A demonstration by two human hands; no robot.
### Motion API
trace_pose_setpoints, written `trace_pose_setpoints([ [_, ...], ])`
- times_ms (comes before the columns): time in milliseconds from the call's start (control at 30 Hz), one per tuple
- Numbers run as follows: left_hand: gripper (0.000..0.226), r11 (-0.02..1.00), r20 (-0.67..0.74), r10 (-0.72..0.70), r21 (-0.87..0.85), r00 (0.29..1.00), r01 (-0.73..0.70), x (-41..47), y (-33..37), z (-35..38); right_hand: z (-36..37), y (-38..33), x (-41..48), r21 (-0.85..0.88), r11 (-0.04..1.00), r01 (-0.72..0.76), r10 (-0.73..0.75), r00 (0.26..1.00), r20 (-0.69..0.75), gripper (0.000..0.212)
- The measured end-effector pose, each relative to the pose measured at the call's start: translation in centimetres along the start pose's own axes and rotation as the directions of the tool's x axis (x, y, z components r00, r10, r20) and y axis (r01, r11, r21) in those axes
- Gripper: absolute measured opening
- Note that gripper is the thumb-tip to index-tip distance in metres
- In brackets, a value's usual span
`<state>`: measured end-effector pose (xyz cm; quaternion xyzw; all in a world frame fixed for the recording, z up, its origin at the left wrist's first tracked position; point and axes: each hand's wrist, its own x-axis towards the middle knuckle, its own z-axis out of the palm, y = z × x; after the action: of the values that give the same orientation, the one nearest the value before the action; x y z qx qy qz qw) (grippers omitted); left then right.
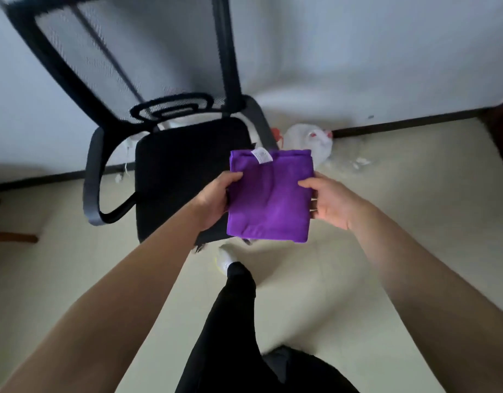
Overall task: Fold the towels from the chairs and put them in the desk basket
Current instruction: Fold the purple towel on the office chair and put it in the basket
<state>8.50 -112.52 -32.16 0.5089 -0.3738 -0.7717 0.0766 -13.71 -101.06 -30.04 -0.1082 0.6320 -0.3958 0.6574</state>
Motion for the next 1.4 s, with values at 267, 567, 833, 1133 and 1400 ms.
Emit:
trace_pose_setpoints([
  [267,0.046,0.957,0.341,0.088,0.233,0.936,-0.175,-10.7,0.8,26.2,-17.5,5.2,-26.1,0.132,0.958,0.255,-0.229,0.956,-0.184,0.070],
  [567,0.083,0.816,0.692,0.004,0.415,0.722,-0.402,-18.2,0.5,54.4,-35.1,12.0,-46.0,0.272,0.802,0.531,-0.349,0.787,-0.509,0.088],
  [833,0.072,0.678,0.800,-0.120,0.499,0.588,-0.540,-16.2,-4.6,75.6,-49.1,17.5,-54.4,0.339,0.684,0.646,-0.270,0.656,-0.705,0.083],
  [1133,0.077,0.637,0.873,-0.297,0.483,0.388,-0.600,-19.9,-14.4,100.5,-60.9,25.7,-67.8,0.303,0.554,0.776,-0.065,0.403,-0.913,0.080],
  [1400,0.070,0.531,0.856,-0.405,0.507,0.323,-0.679,-26.7,-30.1,116.6,-71.0,39.8,-77.9,0.281,0.419,0.863,0.198,0.216,-0.956,0.076],
])
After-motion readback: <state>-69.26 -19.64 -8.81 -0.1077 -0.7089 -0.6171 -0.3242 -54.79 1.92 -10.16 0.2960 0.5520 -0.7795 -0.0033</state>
